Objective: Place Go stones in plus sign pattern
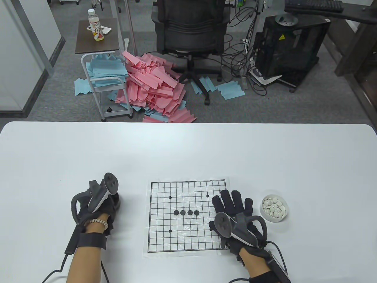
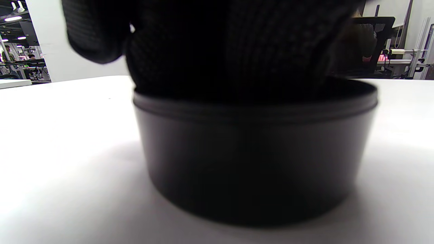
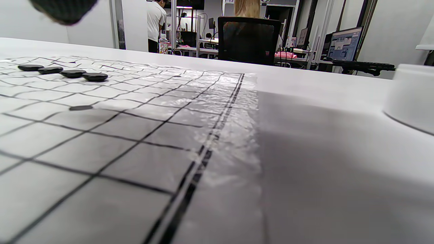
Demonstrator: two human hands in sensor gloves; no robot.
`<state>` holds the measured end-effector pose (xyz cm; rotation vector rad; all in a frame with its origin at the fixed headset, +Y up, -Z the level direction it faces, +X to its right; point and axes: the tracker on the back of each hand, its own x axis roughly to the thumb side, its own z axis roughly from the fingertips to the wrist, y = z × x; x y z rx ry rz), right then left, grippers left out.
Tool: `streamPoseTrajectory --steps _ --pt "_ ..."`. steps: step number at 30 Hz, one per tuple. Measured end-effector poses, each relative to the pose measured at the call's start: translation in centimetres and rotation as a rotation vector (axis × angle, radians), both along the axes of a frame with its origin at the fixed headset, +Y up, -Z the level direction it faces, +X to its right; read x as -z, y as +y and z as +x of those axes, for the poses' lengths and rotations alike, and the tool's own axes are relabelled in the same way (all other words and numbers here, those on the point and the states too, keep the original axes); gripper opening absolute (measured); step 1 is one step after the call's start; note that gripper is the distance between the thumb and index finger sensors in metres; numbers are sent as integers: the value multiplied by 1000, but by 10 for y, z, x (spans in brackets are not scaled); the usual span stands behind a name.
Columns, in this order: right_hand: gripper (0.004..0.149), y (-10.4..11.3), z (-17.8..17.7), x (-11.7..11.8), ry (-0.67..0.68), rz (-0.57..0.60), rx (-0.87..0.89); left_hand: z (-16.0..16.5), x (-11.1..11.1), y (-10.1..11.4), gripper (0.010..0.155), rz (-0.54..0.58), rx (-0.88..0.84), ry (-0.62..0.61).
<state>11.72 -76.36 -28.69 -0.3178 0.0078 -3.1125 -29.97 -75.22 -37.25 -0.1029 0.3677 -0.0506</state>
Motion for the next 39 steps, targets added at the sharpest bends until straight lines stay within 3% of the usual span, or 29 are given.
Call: streamPoseTrajectory --steps 8,13,17,21,28,39 --pt "83 0 1 0 0 -3 -2 17 1 37 40 68 62 16" --pt "83 0 1 0 -1 4 2 70 5 62 40 162 -70 -183" --pt "83 0 3 0 -5 -1 7 121 6 68 40 167 -239 -358" --pt "83 0 3 0 -6 -4 18 174 4 60 40 124 -355 -501" --pt "83 2 6 0 -7 5 39 248 3 19 39 -58 -317 -638" --pt "83 4 9 0 -11 11 53 284 4 -12 38 -152 -216 -664"
